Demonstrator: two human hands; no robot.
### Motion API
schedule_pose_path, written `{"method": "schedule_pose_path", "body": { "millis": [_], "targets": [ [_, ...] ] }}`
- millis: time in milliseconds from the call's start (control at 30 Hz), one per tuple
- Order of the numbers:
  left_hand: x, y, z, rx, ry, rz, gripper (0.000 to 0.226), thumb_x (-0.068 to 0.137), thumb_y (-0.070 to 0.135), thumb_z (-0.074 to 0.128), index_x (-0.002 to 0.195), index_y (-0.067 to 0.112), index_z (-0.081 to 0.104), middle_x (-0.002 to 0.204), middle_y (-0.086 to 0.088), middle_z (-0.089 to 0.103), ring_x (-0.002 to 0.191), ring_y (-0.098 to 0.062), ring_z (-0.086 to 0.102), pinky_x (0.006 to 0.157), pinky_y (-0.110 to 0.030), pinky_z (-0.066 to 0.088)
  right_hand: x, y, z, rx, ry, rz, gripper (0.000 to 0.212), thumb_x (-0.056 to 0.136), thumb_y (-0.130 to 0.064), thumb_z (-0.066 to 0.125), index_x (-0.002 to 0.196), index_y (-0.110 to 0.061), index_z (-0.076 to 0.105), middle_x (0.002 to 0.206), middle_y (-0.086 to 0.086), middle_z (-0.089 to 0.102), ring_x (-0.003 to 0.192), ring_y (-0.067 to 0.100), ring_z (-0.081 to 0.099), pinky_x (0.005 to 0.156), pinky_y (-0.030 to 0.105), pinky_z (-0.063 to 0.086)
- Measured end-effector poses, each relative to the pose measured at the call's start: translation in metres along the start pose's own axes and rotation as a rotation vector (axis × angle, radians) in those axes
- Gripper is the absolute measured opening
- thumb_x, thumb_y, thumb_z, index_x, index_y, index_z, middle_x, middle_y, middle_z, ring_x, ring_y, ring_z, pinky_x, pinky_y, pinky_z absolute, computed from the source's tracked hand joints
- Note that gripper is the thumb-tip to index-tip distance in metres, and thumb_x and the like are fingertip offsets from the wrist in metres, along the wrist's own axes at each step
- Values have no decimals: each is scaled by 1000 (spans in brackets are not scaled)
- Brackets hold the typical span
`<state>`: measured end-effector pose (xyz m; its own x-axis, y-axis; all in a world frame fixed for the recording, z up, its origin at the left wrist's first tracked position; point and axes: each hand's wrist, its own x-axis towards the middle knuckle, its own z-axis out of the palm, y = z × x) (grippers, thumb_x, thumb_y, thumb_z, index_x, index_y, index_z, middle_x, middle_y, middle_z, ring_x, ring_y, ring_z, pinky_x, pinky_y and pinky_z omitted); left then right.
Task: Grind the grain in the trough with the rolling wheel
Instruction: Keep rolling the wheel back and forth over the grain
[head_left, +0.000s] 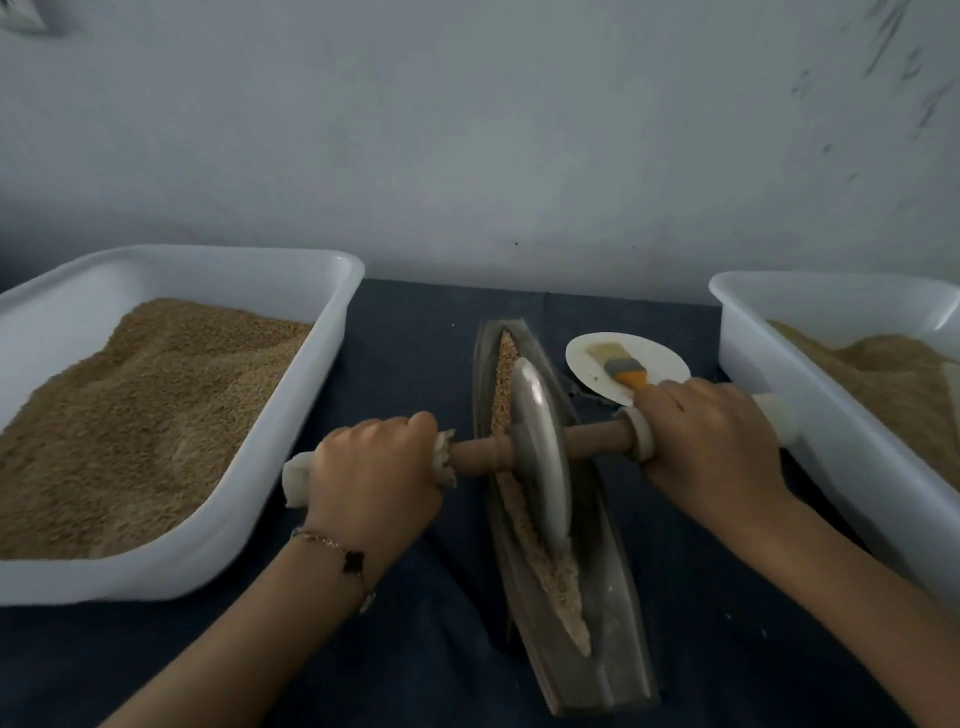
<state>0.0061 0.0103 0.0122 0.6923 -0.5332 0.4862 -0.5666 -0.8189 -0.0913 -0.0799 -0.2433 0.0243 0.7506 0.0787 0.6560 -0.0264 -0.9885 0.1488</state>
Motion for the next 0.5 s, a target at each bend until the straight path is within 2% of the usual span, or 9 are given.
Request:
{"method": "schedule_pose_path", "body": {
  "millis": [100,233,333,500],
  "targets": [
    [32,-11,15,-20,-92,-98,24,85,35,53,69,27,37,60,11,39,54,-10,39,48,-26,24,29,10,20,-37,-88,31,21,54,-1,76,68,-6,60,61,9,59,55,30,55,53,33,41],
    [71,-16,24,-73,-169,-166,18,87,34,50,72,26,45,64,8,48,58,-13,47,56,-27,34,59,20,44,-31,-97,70,29,55,-2,76,63,-11,50,57,8,55,51,28,50,54,30,28],
    [92,-18,26,-23,-148,-175,21,87,35,49,69,25,45,63,7,48,59,-15,47,58,-28,34,72,27,55,-22,-86,91,31,56,0,71,63,-14,44,56,7,53,50,25,42,53,30,24],
    [91,-16,28,29,-80,-103,19,87,34,50,72,24,43,60,10,41,58,-14,44,58,-27,31,61,26,57,-35,-36,92,24,59,-2,73,64,-9,51,57,8,54,50,28,48,54,30,25]
  ]
}}
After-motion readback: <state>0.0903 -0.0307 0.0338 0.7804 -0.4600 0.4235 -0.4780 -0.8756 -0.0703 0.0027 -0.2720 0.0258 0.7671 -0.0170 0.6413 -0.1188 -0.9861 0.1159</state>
